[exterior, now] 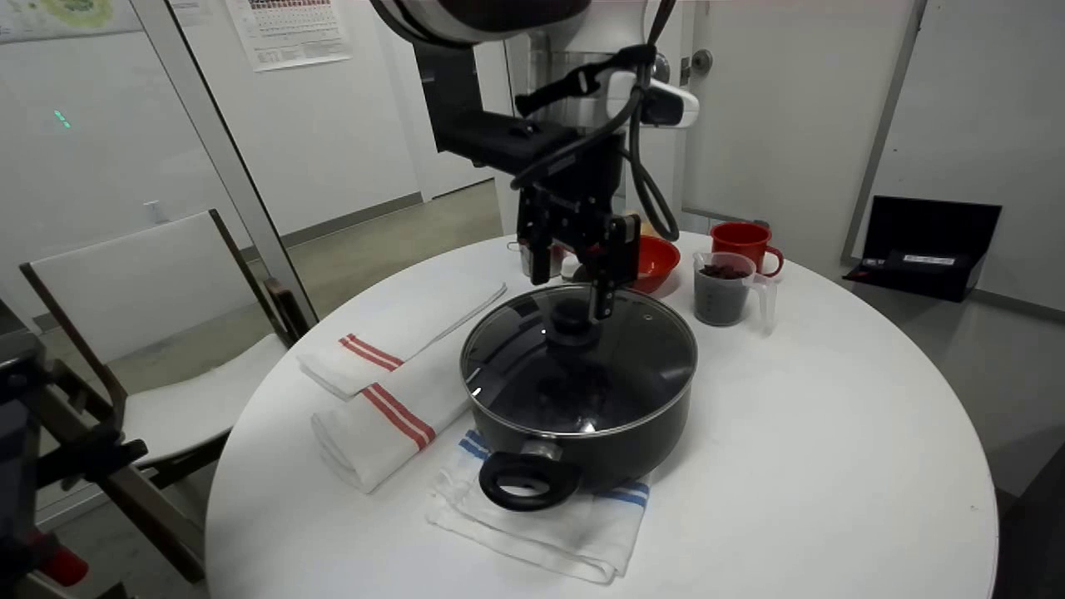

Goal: Remove the lid from the pot

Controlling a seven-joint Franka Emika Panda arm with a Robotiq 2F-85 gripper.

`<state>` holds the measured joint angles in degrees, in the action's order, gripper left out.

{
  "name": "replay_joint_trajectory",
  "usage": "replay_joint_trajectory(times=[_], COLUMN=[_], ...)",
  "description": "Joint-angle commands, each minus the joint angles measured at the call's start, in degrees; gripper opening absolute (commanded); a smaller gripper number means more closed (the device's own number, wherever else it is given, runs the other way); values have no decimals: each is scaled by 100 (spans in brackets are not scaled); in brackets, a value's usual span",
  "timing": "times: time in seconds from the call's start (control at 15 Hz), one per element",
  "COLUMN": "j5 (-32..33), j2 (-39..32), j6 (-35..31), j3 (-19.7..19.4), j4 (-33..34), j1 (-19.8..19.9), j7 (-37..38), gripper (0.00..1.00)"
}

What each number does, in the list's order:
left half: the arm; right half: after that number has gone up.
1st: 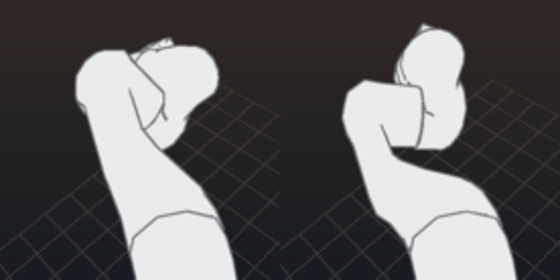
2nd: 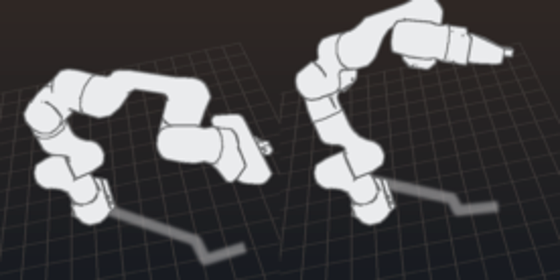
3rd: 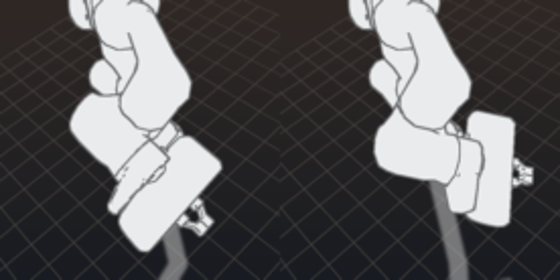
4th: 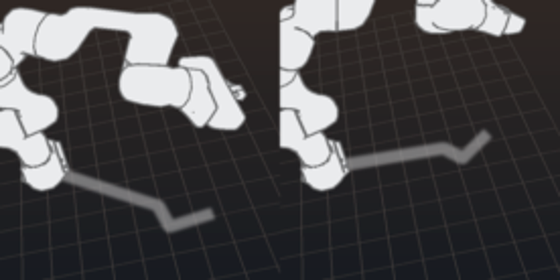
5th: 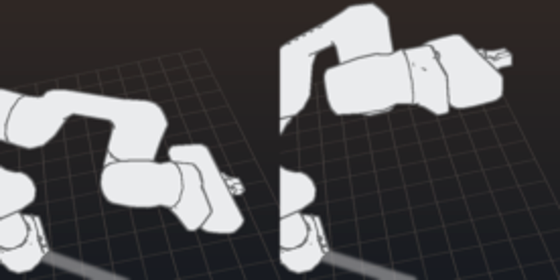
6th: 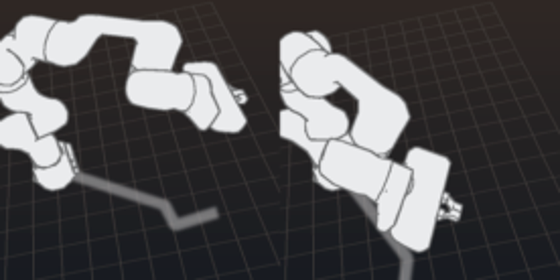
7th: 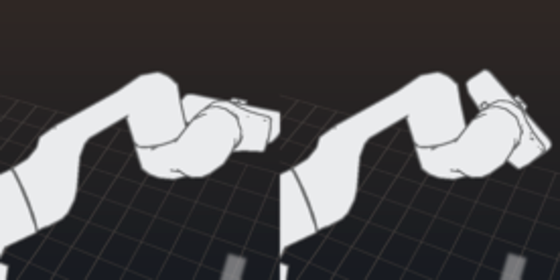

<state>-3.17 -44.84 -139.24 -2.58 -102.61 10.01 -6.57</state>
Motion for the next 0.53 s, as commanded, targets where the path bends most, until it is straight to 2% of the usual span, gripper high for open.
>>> replay_joint_trajectory(times=[0.0, 0.13, 0.2, 0.27, 0.47], j5=[3, 2, 1, 2, -5], j2=[-338, -422, -442, -467, -487], j6=[257, 298, 281, 274, 259], j3=[-11, -7, 0, 1, 10], j4=[419, 497, 519, 549, 596], j1=[7, 6, 5, 6, 15], j7=[73, 74, 66, 62, 52], gripper=[100, 100, 75, 74, 53])
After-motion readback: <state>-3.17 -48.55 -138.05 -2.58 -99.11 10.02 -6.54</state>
